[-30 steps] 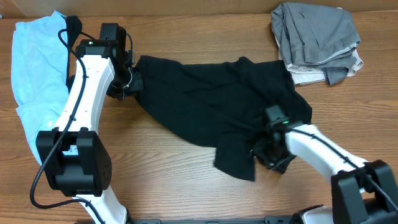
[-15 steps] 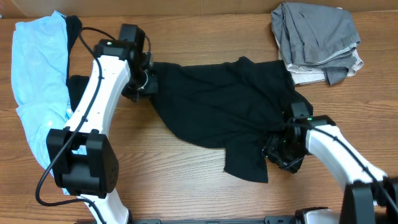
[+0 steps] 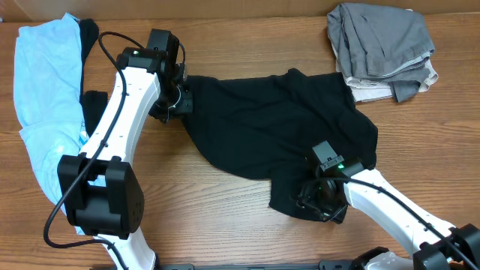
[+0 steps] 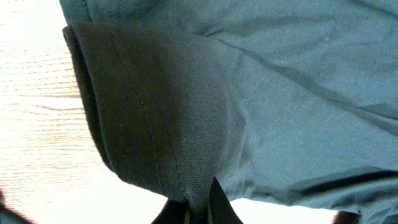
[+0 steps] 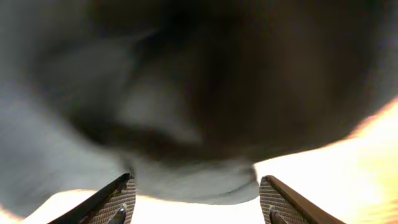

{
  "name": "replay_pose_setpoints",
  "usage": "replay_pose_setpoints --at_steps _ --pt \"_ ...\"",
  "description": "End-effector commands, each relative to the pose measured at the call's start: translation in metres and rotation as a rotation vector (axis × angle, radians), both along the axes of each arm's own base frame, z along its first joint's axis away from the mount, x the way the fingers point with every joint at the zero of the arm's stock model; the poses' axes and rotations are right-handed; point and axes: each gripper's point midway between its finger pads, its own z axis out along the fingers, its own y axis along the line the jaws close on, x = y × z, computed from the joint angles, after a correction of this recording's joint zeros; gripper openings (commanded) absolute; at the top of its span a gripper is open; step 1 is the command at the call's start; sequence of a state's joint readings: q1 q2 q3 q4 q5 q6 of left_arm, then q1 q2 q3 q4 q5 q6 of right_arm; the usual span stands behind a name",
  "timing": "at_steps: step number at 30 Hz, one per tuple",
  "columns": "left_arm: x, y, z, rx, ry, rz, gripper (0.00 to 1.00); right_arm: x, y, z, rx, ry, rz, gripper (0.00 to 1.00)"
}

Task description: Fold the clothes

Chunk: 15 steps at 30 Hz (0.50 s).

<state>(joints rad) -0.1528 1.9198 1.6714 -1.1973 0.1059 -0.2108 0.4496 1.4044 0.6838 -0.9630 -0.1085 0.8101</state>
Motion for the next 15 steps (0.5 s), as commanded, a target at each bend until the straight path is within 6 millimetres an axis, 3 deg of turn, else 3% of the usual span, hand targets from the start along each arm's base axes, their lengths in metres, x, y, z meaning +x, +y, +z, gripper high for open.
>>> replay_pose_setpoints --at_steps 1,10,15 --pt "0.001 0.004 0.005 0.010 -0.018 0.004 0.04 0.009 -0.014 -0.001 -0.082 -0.053 -0.078 0.67" --pt "0.000 0.004 0.005 0.010 -0.016 0.004 0.04 0.011 0.008 -0.008 0.037 -0.046 -0.076 0.61" --pt "-0.001 0.004 0.005 0.011 -0.013 0.004 0.04 0.003 0.009 -0.014 0.044 -0.014 -0.078 0.59"
